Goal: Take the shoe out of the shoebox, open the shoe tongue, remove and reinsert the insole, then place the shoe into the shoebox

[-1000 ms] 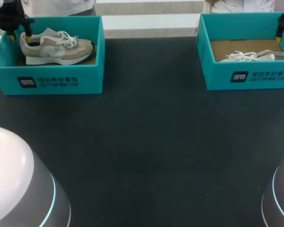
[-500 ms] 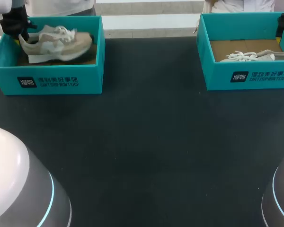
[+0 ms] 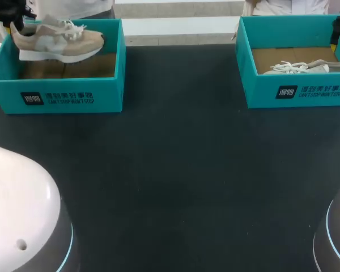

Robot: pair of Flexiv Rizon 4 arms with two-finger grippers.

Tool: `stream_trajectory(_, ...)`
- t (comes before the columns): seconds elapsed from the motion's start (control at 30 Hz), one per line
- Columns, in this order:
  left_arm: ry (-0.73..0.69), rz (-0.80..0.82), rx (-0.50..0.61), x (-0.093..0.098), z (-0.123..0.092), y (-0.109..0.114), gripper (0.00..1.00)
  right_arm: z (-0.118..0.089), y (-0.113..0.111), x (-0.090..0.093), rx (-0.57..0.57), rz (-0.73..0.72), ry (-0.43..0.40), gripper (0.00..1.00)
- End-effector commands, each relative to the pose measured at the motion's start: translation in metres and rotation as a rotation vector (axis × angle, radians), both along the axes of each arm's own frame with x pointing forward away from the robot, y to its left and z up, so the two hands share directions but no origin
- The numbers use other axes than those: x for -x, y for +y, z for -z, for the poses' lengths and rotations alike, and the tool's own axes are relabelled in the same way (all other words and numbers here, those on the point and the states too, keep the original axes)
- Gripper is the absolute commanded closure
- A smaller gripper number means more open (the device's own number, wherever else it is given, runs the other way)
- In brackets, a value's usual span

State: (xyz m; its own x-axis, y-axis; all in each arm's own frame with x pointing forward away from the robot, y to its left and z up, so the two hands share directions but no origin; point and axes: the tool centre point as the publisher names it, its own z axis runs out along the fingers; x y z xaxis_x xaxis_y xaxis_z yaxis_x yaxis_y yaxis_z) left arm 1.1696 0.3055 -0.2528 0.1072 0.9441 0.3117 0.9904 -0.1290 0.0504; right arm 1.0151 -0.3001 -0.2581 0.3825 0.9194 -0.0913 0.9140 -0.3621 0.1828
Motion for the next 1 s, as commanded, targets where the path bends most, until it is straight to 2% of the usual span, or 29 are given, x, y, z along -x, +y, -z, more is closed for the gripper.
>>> stream_trajectory(0.03,-0.076,0.013,0.031,0.048,-0.07,-0.009,1.0,0.0,0.0,0.0,-0.001,0.0,0.0,0.0)
stream_trajectory(0.3,-0.175,0.075,0.06,0.062,-0.115,-0.01,1.0,0.0,0.0,0.0,-0.001,0.0,0.0,0.0)
stream_trajectory(0.9,-0.175,0.075,0.06,0.062,-0.115,-0.01,1.0,0.0,0.0,0.0,-0.001,0.0,0.0,0.0)
stream_trajectory(0.93,-0.172,0.073,0.102,0.067,-0.113,-0.01,1.0,0.0,0.0,0.0,-0.001,0.0,0.0,0.0)
stream_trajectory(1.0,-0.2,0.066,0.08,0.083,-0.115,-0.017,1.0,0.0,0.0,0.0,-0.001,0.0,0.0,0.0)
